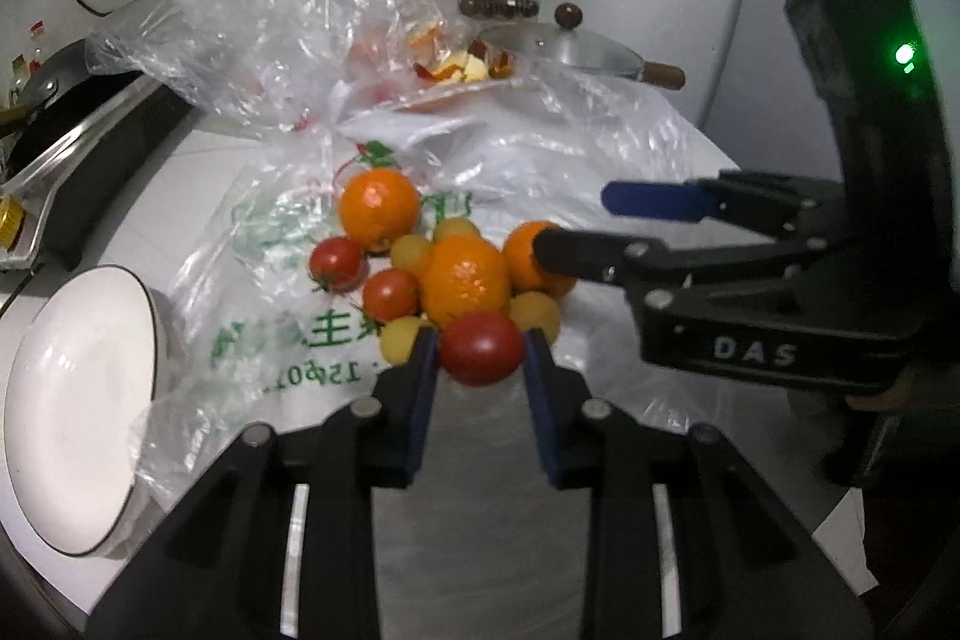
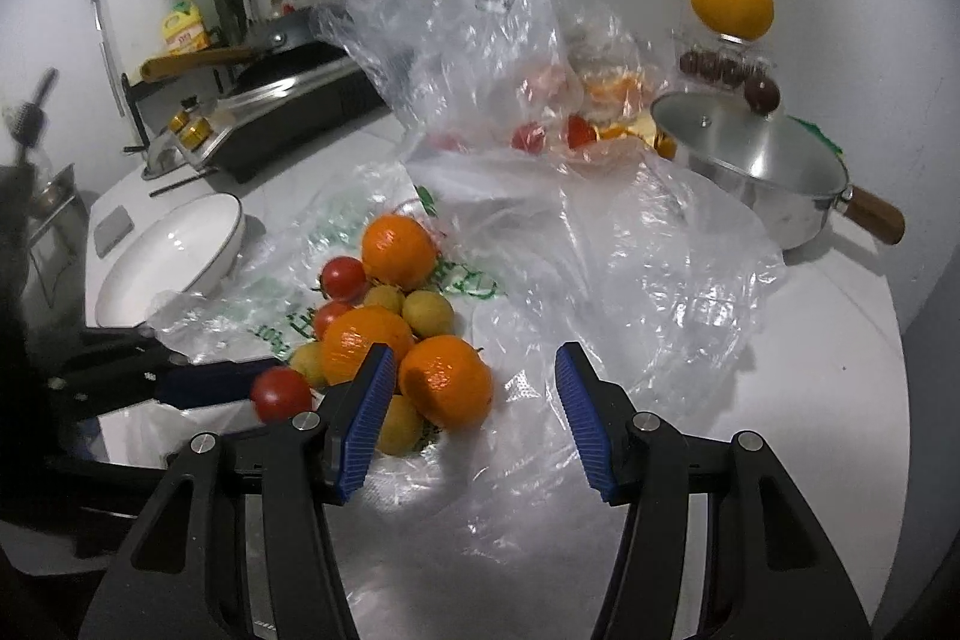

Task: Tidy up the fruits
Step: 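Close the left tool on the red tomato while the right tool grasps an orange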

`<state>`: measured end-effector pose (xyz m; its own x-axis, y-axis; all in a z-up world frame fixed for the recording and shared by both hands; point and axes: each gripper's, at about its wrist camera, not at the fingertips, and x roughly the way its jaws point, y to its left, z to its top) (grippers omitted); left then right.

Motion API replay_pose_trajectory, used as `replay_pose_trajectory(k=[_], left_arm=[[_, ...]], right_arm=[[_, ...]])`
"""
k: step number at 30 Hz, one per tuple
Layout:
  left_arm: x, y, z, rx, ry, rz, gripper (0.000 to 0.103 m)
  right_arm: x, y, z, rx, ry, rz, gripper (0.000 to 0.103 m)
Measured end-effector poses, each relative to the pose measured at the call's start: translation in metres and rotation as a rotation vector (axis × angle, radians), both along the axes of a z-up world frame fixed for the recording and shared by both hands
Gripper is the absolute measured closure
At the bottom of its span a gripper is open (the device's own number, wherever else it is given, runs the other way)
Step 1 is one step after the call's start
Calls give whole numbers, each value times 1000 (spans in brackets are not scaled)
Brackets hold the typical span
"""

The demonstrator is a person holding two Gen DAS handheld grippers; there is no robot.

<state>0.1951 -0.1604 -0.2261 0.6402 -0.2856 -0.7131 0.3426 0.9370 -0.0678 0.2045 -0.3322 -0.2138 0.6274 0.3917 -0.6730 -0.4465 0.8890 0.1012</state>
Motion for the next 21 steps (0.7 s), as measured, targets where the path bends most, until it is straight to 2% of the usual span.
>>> replay_pose_trajectory(k=[11,12,14,16,21], left_arm=[[-2,17,5,-32,-27,6,73],[-3,19,5,-35,-29,7,73],[-4,23,6,-37,-35,8,73],[-6,26,8,-39,-40,10,73],[-12,37,13,-41,-60,16,73]], right_arm=[[11,9,-12,7,63,-11,45],[11,9,-13,12,70,-14,46],[13,11,-15,11,86,-6,58],[12,16,-14,0,77,-5,62],[12,19,-13,-26,70,-20,62]])
